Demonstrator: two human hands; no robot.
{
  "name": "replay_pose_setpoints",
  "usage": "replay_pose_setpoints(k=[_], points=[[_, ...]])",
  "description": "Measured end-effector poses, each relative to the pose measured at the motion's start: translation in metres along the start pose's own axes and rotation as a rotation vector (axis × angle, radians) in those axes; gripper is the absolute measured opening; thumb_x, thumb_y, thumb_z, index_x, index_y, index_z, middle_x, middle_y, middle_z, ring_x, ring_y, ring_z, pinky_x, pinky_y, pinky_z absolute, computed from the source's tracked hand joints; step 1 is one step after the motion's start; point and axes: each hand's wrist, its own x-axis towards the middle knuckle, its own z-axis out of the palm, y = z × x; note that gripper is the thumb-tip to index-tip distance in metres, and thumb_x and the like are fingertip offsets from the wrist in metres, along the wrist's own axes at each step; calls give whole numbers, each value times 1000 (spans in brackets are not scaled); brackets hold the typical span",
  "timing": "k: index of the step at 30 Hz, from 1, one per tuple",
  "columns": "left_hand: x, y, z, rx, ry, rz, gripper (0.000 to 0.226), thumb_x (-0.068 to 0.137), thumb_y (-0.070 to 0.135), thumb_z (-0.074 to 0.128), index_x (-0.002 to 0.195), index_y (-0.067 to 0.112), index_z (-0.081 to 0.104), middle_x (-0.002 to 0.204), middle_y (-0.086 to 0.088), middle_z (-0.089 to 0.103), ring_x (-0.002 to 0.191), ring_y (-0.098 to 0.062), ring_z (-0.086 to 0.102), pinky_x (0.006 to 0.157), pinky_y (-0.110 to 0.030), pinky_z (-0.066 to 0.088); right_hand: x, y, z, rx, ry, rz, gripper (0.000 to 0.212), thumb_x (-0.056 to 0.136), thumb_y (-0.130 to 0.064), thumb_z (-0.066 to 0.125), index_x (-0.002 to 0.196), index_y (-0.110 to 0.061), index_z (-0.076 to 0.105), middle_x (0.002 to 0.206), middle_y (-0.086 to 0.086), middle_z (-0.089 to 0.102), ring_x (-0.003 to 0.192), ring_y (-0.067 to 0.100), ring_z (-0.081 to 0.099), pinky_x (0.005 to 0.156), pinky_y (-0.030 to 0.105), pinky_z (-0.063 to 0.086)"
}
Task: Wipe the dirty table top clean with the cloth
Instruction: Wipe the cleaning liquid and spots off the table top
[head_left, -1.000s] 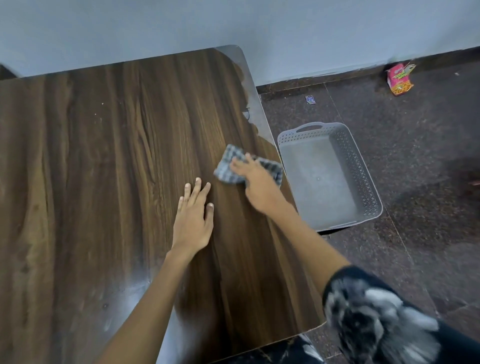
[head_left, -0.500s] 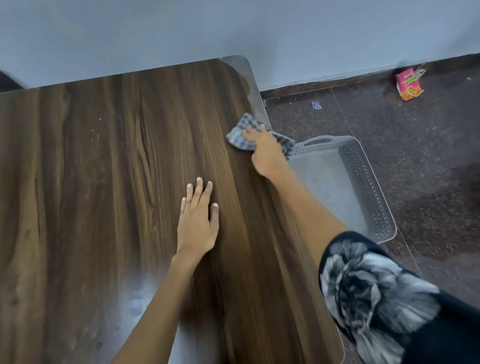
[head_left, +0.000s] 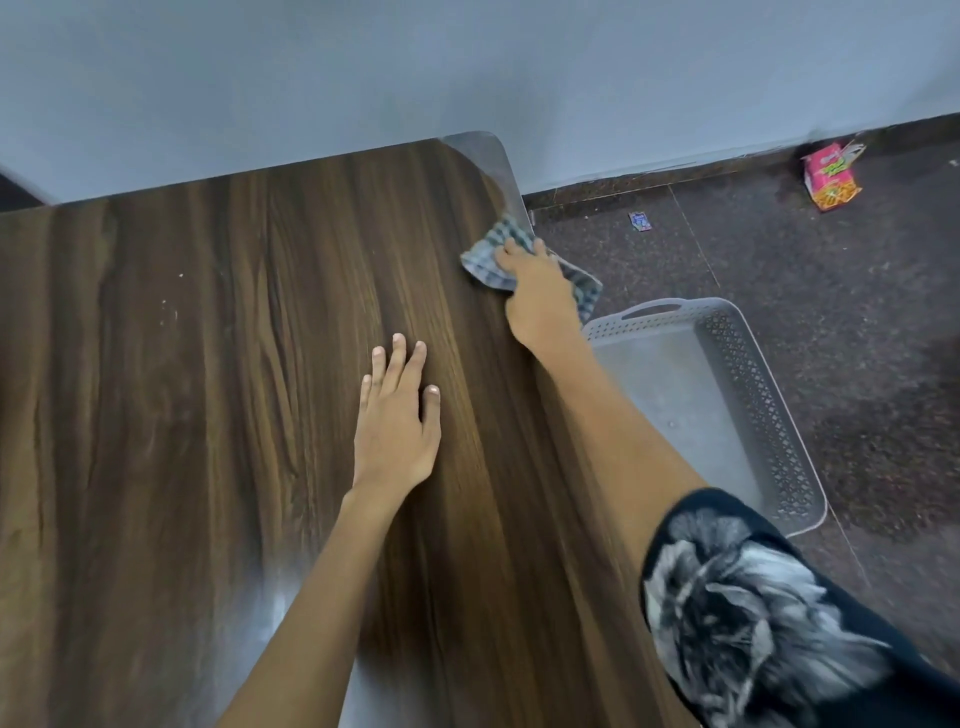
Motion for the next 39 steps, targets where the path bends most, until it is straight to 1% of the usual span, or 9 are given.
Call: replay_pose_setpoints(k=[6, 10, 15, 19, 22, 29, 33, 37, 39], points=[[31, 2, -3, -32, 1, 20, 50, 99, 23, 33, 147, 19, 19, 157, 1, 7, 144, -17, -3, 115, -32, 0, -37, 8, 19, -15, -63, -284, 63, 85, 13, 42, 142, -14, 35, 151, 4, 32, 143, 24, 18, 115, 31, 13], [55, -1, -7, -25, 1, 38, 49, 99, 23, 32, 147, 19, 19, 156, 1, 7, 144, -16, -2, 115, -32, 1, -41, 35, 15, 47, 75, -106, 65, 80, 18, 43, 138, -12, 42, 146, 2, 40, 143, 25, 19, 118, 31, 13], [77, 3, -7, 16, 23, 33, 49, 100, 26, 31, 146, 18, 19, 156, -1, 8, 144, -18, 0, 116, -35, 3, 53, 1, 11, -34, 107, 35, 57, 89, 9, 41, 140, -15, 37, 152, 3, 30, 143, 28, 14, 117, 39, 18], [90, 3, -6, 36, 41, 34, 49, 100, 28, 30, 147, 19, 19, 156, -1, 8, 144, -17, 0, 115, -33, 2, 67, -25, 16, -82, -9, -91, 63, 89, 6, 44, 144, -21, 30, 154, 6, 21, 142, 28, 17, 114, 38, 21], [101, 1, -7, 64, 61, 42, 49, 100, 28, 29, 147, 18, 19, 156, -1, 9, 144, -17, 2, 116, -35, 5, 31, -6, 17, -70, -20, -255, 59, 89, 7, 41, 143, -16, 33, 152, 0, 29, 143, 22, 15, 117, 34, 14], [131, 1, -9, 138, 90, 11, 51, 100, 33, 25, 147, 18, 15, 157, -1, 7, 144, -20, 1, 116, -35, 5, 89, -1, 6, -35, 137, 62, 51, 94, 0, 38, 143, -15, 32, 150, 10, 31, 142, 28, 20, 116, 36, 19], [144, -1, -14, 142, 56, 29, 54, 98, 40, 26, 147, 20, 13, 157, -2, 5, 144, -20, -1, 116, -35, 4, 148, -33, 7, -61, 139, -12, 43, 96, -7, 36, 138, -14, 39, 144, 11, 39, 137, 28, 28, 111, 34, 24], [153, -5, -19, 125, 33, 45, 60, 96, 45, 29, 147, 20, 13, 157, -1, 4, 144, -19, -2, 116, -36, 4, 122, -40, 13, -96, -23, -174, 54, 95, -4, 39, 145, -21, 27, 155, 9, 19, 142, 25, 18, 113, 33, 22], [153, -6, -19, 132, 23, 47, 62, 95, 47, 28, 148, 21, 10, 157, -1, 1, 144, -18, -5, 116, -35, 2, 101, -23, 14, -120, -17, -196, 60, 92, 0, 43, 145, -22, 27, 155, 3, 20, 143, 23, 15, 114, 35, 21]])
